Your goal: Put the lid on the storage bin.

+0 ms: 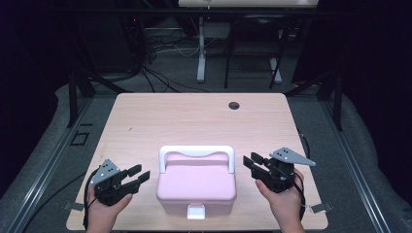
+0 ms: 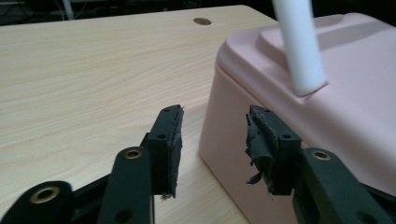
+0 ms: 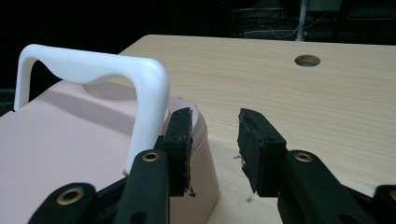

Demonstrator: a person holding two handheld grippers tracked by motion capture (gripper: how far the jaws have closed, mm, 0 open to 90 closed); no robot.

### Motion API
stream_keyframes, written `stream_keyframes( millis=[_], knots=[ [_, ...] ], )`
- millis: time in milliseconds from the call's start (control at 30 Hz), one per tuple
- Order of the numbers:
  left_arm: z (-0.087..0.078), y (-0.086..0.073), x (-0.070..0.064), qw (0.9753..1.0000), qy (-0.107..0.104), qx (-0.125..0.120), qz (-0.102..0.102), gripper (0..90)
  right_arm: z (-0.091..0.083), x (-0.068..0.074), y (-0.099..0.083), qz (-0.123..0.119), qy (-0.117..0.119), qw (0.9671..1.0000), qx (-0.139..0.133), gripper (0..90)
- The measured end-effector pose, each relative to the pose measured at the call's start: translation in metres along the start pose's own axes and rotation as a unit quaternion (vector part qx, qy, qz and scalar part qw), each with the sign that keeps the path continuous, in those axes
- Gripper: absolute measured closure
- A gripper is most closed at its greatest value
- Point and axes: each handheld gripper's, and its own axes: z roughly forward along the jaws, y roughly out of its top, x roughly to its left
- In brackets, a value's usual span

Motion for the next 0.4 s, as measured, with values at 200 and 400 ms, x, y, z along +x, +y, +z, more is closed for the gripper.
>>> stream_keyframes(
  millis=[200, 400],
  knots=[
    [0.004, -0.01, 0.009, 0.9996, 0.012, 0.0, -0.025, 48.4, 0.0, -0.002, -0.001, -0.001, 0.0, 1.0, -0.002, 62.5],
    [0.007, -0.017, 0.013, 0.9993, 0.016, 0.008, -0.032, 47.1, 0.002, -0.004, -0.002, -0.003, -0.001, 1.0, -0.006, 57.9]
  ],
)
